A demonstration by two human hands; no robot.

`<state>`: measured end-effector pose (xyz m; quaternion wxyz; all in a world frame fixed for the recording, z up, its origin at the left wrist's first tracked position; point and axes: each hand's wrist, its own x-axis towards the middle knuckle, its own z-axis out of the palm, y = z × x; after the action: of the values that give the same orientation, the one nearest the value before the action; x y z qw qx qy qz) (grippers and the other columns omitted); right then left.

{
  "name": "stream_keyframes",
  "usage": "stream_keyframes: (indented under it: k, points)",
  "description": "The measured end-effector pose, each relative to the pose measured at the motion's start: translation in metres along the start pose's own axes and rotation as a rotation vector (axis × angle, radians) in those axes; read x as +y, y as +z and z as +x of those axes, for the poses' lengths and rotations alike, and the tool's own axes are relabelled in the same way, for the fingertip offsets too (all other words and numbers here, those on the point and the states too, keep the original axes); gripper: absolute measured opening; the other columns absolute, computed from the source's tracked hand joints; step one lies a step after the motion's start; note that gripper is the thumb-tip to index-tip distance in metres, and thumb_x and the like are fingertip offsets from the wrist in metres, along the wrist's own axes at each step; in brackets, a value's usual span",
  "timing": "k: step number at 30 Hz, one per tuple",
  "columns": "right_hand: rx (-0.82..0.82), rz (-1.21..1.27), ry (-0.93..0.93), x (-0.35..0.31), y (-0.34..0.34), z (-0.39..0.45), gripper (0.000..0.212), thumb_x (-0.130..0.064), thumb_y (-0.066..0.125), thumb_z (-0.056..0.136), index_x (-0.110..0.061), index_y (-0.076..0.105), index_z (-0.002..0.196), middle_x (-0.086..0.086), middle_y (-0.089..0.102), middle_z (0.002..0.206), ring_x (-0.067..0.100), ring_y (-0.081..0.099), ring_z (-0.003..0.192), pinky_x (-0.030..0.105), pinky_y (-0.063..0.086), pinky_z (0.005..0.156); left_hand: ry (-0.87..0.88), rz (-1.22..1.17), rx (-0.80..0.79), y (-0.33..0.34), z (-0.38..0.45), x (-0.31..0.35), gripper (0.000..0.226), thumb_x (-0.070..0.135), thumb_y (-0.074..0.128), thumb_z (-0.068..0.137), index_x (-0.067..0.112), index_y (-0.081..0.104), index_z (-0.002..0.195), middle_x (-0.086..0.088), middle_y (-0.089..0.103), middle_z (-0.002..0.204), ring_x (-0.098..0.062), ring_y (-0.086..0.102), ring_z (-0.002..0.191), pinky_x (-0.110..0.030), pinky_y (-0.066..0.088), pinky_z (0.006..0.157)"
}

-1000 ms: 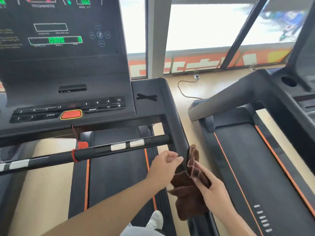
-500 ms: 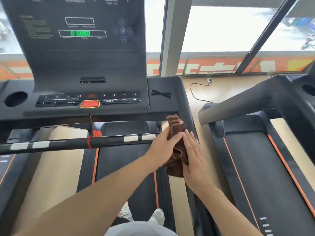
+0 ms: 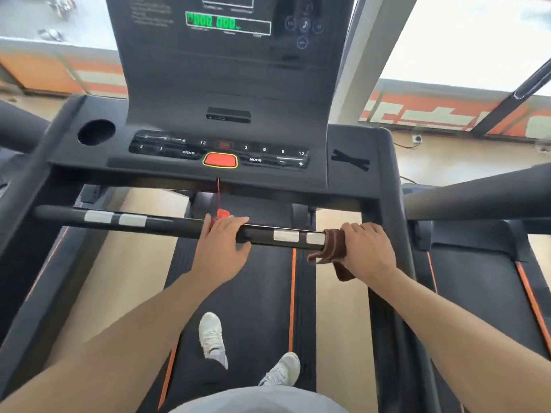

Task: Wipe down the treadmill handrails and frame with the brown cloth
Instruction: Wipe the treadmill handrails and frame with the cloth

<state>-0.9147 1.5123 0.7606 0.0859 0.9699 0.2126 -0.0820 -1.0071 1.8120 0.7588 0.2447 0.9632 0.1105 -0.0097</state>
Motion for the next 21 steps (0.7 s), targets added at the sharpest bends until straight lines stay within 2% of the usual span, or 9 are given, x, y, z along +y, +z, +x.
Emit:
stream_keyframes:
  k: [3, 9, 12, 15, 17, 21]
  points:
    - [-0.083, 0.002, -0.004, -0.002, -0.008, 0.008, 0.073, -0.086, 0.060, 0.076, -0.028, 0.055, 0.120, -0.007, 0.069, 0.115, 0.018, 0.065, 0.109, 0.037, 0.045, 0.101, 0.053, 0.065, -0.009, -0.015, 0.006, -0.030, 0.049, 0.039, 0.071, 0.086, 0.026, 0.060, 0.132, 0.005, 0.061, 0.136, -0.016, 0.049, 0.136, -0.048, 0.004, 0.127]
    - [-0.213, -0.032, -0.149, -0.043, -0.035, 0.027, 0.059, -0.067, 0.068, 0.082, -0.026, 0.052, 0.122, -0.003, 0.069, 0.116, 0.021, 0.064, 0.107, 0.037, 0.046, 0.097, 0.228, 0.107, -0.138, -0.019, 0.011, -0.064, 0.072, 0.049, 0.070, 0.082, 0.029, 0.044, 0.146, 0.013, 0.046, 0.150, -0.013, 0.031, 0.147, -0.044, -0.003, 0.126]
    - [-0.136, 0.047, -0.293, -0.124, -0.045, 0.051, 0.058, -0.061, 0.071, 0.080, -0.023, 0.054, 0.122, -0.002, 0.069, 0.114, 0.023, 0.066, 0.105, 0.038, 0.046, 0.092, 0.275, 0.122, -0.162, -0.015, 0.012, -0.069, 0.081, 0.052, 0.068, 0.082, 0.025, 0.037, 0.152, 0.012, 0.039, 0.155, -0.015, 0.025, 0.151, -0.048, -0.002, 0.126]
    - [-0.114, 0.134, -0.350, -0.207, -0.049, 0.079, 0.059, -0.059, 0.073, 0.078, -0.018, 0.056, 0.117, 0.001, 0.070, 0.111, 0.025, 0.068, 0.104, 0.041, 0.049, 0.089, 0.294, 0.151, -0.118, -0.015, 0.014, -0.077, 0.084, 0.046, 0.065, 0.076, 0.015, 0.041, 0.150, 0.002, 0.047, 0.152, -0.019, 0.035, 0.147, -0.044, 0.003, 0.125]
    - [-0.094, 0.116, -0.327, -0.223, -0.049, 0.087, 0.058, -0.061, 0.070, 0.077, -0.018, 0.057, 0.114, 0.001, 0.071, 0.108, 0.025, 0.070, 0.099, 0.040, 0.052, 0.085, 0.302, 0.149, -0.111, -0.015, 0.015, -0.082, 0.087, 0.042, 0.065, 0.072, 0.011, 0.041, 0.150, -0.001, 0.048, 0.151, -0.021, 0.038, 0.145, -0.039, 0.003, 0.124]
    - [-0.047, 0.125, -0.233, -0.216, -0.044, 0.075, 0.051, -0.057, 0.064, 0.079, -0.021, 0.056, 0.114, -0.002, 0.071, 0.105, 0.024, 0.070, 0.097, 0.040, 0.048, 0.082, 0.331, 0.129, -0.133, -0.013, 0.015, -0.081, 0.090, 0.046, 0.063, 0.076, 0.015, 0.032, 0.154, 0.001, 0.039, 0.157, -0.019, 0.028, 0.150, -0.038, 0.000, 0.123]
